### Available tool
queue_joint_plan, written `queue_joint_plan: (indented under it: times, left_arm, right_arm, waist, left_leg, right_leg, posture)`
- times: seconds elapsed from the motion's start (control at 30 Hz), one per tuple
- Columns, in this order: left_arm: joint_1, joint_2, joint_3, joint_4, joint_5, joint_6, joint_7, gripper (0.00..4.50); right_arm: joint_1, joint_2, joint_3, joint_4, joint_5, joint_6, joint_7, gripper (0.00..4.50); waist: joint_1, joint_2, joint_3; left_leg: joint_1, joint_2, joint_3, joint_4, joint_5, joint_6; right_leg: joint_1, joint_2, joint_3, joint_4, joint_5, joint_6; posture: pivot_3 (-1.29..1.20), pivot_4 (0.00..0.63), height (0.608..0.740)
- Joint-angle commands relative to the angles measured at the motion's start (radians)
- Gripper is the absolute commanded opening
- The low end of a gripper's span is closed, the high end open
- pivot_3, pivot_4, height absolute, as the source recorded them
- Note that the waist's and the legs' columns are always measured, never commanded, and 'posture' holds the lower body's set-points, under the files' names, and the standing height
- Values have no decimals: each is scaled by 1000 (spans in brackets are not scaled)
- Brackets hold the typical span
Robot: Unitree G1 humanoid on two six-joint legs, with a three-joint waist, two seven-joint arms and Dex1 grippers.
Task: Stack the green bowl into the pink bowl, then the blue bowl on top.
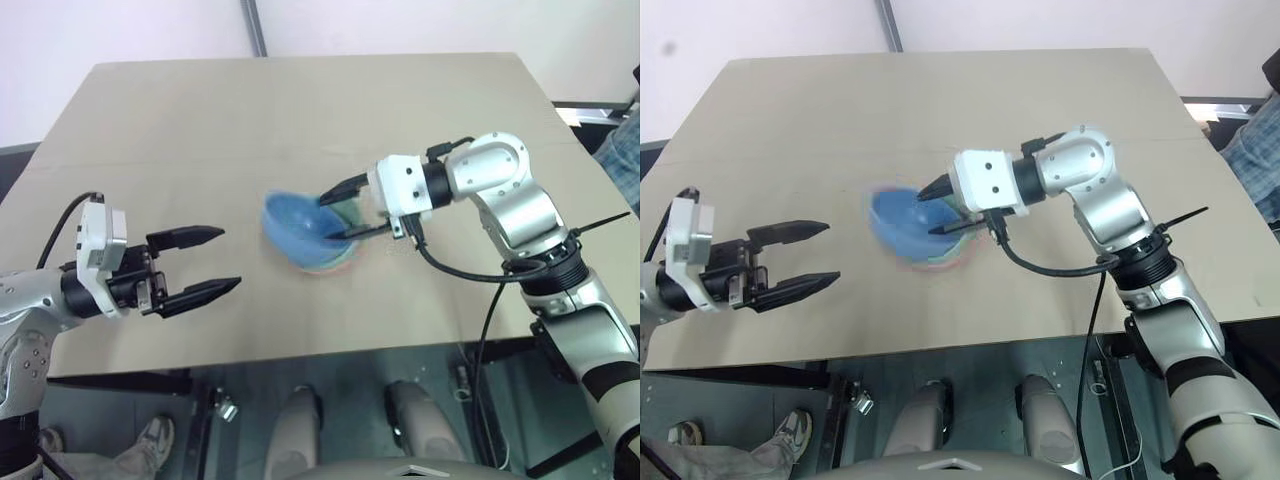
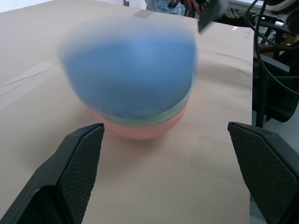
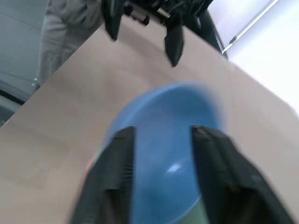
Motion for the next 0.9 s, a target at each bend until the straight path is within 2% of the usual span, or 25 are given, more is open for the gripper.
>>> queue_joint_plan:
  times: [0.03,0.53,0.67,0.73,0.77,0.9]
  left_arm:
    - [-21,31,7,15,9,-21,-13,4500]
    - [-61,19,-60,65,66,-95,-22,4500]
    - [-28,-52,-27,65,123,-156,101,4500]
    - [-6,-71,-10,64,114,-158,115,4500]
    - [8,-71,-1,64,103,-163,94,4500]
    - [64,-61,40,40,71,-131,96,4500]
  right_arm:
    - [14,-17,-29,-55,-14,2,-42,4069]
    - [145,-90,-153,-300,67,232,-191,4069]
    - [278,-159,-264,-450,192,436,-230,4069]
    - [363,-242,-305,-495,243,525,-201,4069]
    - [420,-264,-349,-513,275,567,-213,4294]
    - [597,-322,-480,-561,296,610,-294,4294]
  waist:
    - [0,0,0]
    - [8,0,0]
    - [18,0,0]
    - [22,-1,0]
    - [22,-1,-1]
    - [25,-2,-1]
  left_leg:
    - [0,0,0,0,0,0]
    - [-1,0,0,-1,0,0]
    - [-1,0,0,-1,0,0]
    - [-2,-1,0,-1,0,0]
    - [-2,-1,0,-1,0,0]
    - [-1,-1,0,-1,0,0]
  right_leg:
    - [0,0,0,0,0,0]
    - [0,0,0,-1,0,0]
    - [0,0,0,-2,0,0]
    - [0,-1,0,-3,0,-1]
    - [0,-1,0,-3,0,-1]
    - [0,-1,0,-2,-1,0]
  posture:
    - [0,150,727]
    - [0,150,727]
    - [0,150,727]
    - [0,150,727]
    - [0,150,727]
    - [0,150,727]
